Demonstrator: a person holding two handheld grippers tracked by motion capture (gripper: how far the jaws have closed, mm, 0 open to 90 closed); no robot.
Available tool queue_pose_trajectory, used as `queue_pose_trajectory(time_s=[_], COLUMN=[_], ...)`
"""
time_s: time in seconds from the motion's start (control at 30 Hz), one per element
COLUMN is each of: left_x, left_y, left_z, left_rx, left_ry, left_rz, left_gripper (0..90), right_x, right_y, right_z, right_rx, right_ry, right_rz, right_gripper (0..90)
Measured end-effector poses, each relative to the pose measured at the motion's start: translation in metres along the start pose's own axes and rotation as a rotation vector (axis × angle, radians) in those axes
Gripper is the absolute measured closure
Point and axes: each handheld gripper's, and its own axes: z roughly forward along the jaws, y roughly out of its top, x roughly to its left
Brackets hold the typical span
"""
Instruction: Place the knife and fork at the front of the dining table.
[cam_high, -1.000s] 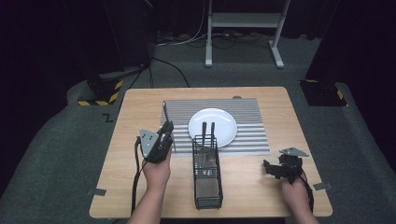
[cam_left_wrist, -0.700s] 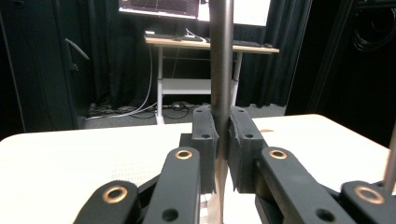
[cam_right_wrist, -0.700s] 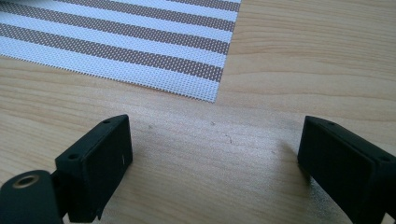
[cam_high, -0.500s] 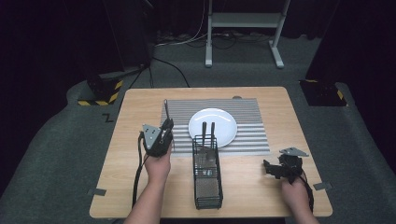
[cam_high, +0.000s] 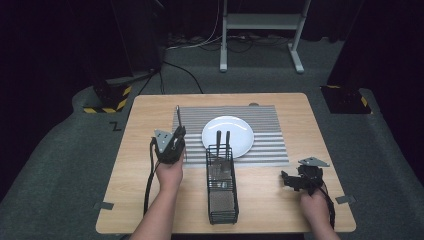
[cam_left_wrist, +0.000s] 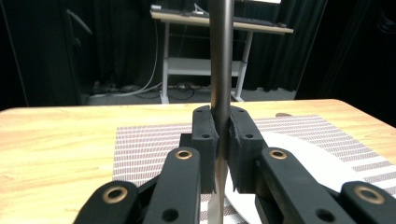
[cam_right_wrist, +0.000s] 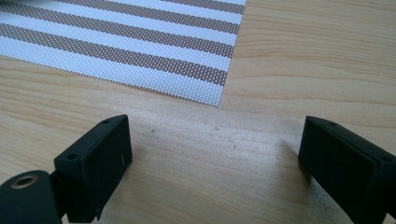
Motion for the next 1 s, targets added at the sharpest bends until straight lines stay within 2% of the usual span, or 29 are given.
queue_pose_trajectory(time_s=[0.13,0.23,0.37,0.47,0.53,0.67,0.77,1.0], left_x=[0.001,0.005,0.004,0.003,0.005,0.006,0.008,0.009], left_y=[-0.003,-0.003,-0.001,0.001,0.003,0.006,0.003,-0.001], left_z=[0.009,0.016,0.020,0.021,0.019,0.017,0.021,0.033], left_rx=[0.043,0.063,0.085,0.094,0.111,0.116,0.133,0.141], left_ry=[0.010,0.021,0.019,0.026,0.021,0.036,0.032,0.038], left_rz=[0.017,-0.005,0.017,0.008,-0.012,0.014,-0.004,-0.011], left_gripper=[81.9,82.0,82.0,82.1,82.2,82.2,82.1,82.1], right_x=[0.000,0.000,0.000,0.000,0.000,0.000,0.000,0.000], right_y=[0.000,0.000,0.000,0.000,0.000,0.000,0.000,0.000], right_z=[0.000,0.000,0.000,0.000,0.000,0.000,0.000,0.000], right_rx=[0.000,-0.001,0.000,-0.001,-0.001,-0.001,-0.001,-0.001], right_ry=[0.000,0.000,-0.001,0.000,0.000,0.000,0.002,0.006], right_rz=[0.000,0.000,0.000,0.000,0.000,-0.001,-0.002,-0.005], right_gripper=[9.2,9.2,9.3,9.3,9.3,9.3,9.4,9.3])
